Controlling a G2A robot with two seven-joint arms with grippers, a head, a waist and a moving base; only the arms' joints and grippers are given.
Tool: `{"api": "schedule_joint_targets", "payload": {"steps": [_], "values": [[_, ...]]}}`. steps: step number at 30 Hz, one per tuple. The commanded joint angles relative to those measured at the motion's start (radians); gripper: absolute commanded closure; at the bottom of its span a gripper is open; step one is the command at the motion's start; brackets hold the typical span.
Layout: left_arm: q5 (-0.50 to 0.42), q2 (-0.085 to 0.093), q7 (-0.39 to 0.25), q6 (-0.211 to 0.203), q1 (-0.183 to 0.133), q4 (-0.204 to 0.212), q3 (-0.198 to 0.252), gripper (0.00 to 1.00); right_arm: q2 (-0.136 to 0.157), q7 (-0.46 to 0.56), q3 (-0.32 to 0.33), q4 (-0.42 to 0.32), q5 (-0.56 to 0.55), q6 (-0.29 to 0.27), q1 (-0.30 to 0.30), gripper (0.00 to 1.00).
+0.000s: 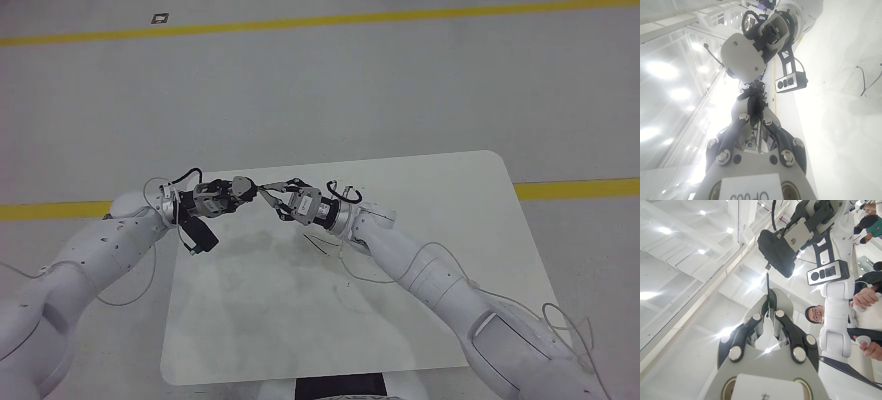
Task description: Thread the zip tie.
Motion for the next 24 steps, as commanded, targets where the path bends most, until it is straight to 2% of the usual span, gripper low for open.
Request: {"api": "schedule_joint_targets", "payload": {"steps": [1, 13, 24], "values": [[0.000, 0.000, 0.000, 0.000, 0.000, 0.000, 0.000, 1.00, 0.000, 0.000, 0.000, 0.000, 0.000, 0.000, 0.000, 1.00], [0.000, 0.000, 0.000, 0.000, 0.000, 0.000, 0.000, 1.00, 0.003, -0.063, 0.064, -0.096, 0.000, 0.000, -0.077, 1.00], [0.000, 0.000, 0.000, 0.000, 0.000, 0.000, 0.000, 1.00, -0.015, -0.095, 0.093, -0.101, 0.000, 0.000, -0.102, 1.00]]}}
